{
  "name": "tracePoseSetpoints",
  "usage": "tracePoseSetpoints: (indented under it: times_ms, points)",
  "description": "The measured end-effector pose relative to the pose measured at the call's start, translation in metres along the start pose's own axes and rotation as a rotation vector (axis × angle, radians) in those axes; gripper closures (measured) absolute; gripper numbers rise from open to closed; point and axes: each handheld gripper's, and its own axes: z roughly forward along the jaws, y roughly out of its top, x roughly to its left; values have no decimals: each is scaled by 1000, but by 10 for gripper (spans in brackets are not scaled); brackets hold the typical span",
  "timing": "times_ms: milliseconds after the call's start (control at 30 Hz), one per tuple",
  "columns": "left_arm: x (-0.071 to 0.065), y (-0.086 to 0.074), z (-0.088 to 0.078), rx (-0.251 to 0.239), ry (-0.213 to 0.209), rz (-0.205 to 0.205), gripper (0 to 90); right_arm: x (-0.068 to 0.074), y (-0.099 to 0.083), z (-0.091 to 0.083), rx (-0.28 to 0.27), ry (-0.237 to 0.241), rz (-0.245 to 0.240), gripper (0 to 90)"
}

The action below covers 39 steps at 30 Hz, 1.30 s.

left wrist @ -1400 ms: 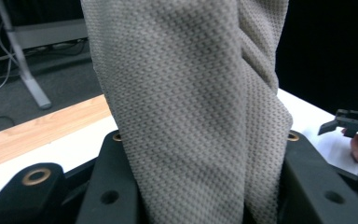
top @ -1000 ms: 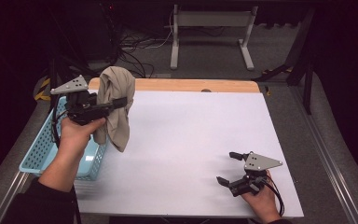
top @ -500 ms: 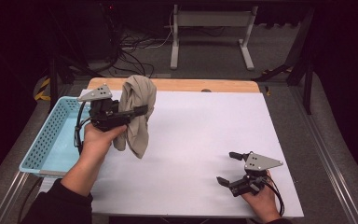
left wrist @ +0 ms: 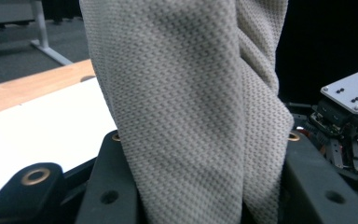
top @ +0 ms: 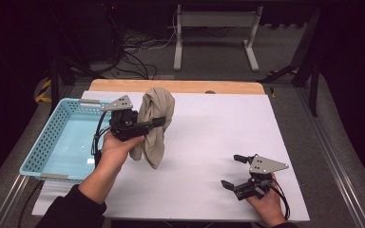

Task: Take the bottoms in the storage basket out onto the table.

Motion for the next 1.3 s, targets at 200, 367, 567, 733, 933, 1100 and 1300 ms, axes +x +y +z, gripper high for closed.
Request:
tracePoseSetpoints:
  times_ms: [200,367,567,733,933,1100,1300]
  points:
    - [-3,-9,15,24,-23,-13,616,0,0,0,1,1,0,0]
    - [-6,-15,26,42,-35,-18,616,0,0,0,2,2,-1,0]
    - [-9,-24,39,65,-43,-11,615,0,0,0,2,2,-2,0]
    - [-11,-30,48,87,-57,-16,615,0,0,0,2,2,-2,0]
    - [-14,-36,59,106,-74,-34,614,1,0,0,1,6,-1,0]
    - [-15,-41,69,128,-77,-29,613,0,0,0,3,6,-2,0]
    - [-17,-46,79,153,-59,-12,612,0,0,0,4,8,-1,1]
